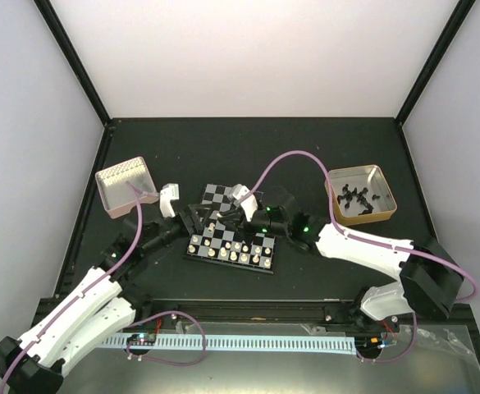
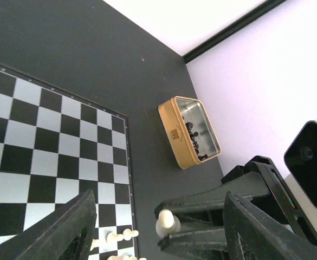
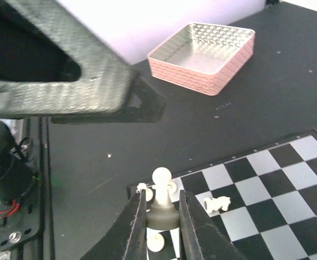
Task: Set up the chess pieces on the board
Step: Place the chess piece on the chessboard.
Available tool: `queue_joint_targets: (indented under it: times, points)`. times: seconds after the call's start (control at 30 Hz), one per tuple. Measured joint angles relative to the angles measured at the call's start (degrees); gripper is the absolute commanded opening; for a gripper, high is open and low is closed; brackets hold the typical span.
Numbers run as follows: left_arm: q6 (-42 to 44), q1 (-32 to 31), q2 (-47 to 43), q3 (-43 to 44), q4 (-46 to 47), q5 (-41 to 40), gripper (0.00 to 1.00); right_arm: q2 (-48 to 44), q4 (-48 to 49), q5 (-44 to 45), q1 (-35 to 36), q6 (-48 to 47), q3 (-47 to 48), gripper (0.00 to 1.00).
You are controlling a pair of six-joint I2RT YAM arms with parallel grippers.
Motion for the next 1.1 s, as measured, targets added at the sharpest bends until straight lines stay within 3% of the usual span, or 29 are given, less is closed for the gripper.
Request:
queue_joint_targets:
  times: [0.27,0.63,0.7,0.9,1.1]
  points:
    - [-2.2,0.0,1.9,0.5,2.4,6.1,0.47,-2.3,6.3,-5.1,0.0,-1.4,-2.7,0.04]
    - [-3.0,0.6,6.5,1.0,4.9,13.6,0.02,-2.3,8.2,-5.6,-0.1,-1.3,-3.5,0.06]
    - [-2.7,0.7,7.1,1.2,4.8,13.9,0.02,-2.3,7.7,-5.3,-0.2,-1.2,-3.5,0.12]
    - [-0.7,0.7,7.3,1.4,4.2,14.2,0.02,-2.3,6.4,-3.9,-0.2,0.5,-3.4,0.45]
    - [4.8,0.4,5.6,2.8,0.0,10.8,0.01,-2.3,5.1,-1.0,-0.2,3.9,-3.3,0.56]
